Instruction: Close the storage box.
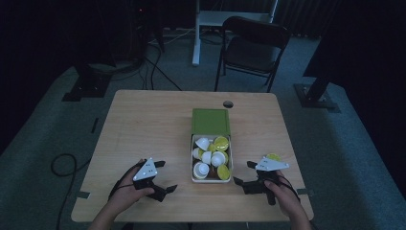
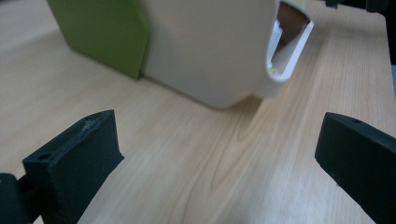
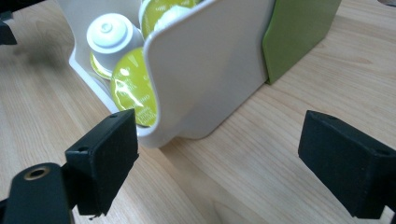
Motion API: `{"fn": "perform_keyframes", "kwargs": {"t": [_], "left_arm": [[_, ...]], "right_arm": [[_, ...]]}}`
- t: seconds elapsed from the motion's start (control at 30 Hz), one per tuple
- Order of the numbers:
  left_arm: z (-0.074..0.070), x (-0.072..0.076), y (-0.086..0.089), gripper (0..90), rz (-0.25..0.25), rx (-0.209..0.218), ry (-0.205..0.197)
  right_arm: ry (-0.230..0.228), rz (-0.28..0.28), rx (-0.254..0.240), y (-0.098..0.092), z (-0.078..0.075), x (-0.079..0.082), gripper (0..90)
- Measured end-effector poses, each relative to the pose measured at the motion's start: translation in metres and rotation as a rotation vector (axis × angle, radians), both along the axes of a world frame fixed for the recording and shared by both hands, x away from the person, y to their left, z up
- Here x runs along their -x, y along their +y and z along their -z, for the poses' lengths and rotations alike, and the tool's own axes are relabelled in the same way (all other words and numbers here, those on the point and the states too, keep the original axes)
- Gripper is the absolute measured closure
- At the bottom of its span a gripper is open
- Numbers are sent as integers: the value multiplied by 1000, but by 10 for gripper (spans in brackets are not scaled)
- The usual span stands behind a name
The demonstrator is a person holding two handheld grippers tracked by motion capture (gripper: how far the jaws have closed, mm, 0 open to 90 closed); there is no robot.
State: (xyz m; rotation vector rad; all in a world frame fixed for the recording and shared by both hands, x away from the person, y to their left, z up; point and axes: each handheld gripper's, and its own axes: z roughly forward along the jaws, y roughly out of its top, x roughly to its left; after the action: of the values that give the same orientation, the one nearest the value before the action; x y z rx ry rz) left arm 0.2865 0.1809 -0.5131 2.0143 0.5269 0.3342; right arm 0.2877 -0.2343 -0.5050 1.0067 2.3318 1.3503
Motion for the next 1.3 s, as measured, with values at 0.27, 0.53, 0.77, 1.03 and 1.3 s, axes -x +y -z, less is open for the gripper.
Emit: {"fn": "perform_keyframes", "kwargs": {"t": [0.27,0.53,0.77,1.03,1.3], "left_arm": [[-4,1,-14,0,47,38,-71],[-3,-1,-27,0,60,69,-95],[-4,-9,-34,0,38,119,-96],[-6,-19,-38,0,23,121,-104],[-5,-30,-42,0,8,162,-82]], "right_arm": [[-38,-5,-37,5,-4,1,115],[-26,22,-58,9,-4,-3,115],[-26,2,-66,14,-5,-7,115],[-21,12,-65,16,-3,-11,115],[-13,27,-63,15,-1,-15,116]]}}
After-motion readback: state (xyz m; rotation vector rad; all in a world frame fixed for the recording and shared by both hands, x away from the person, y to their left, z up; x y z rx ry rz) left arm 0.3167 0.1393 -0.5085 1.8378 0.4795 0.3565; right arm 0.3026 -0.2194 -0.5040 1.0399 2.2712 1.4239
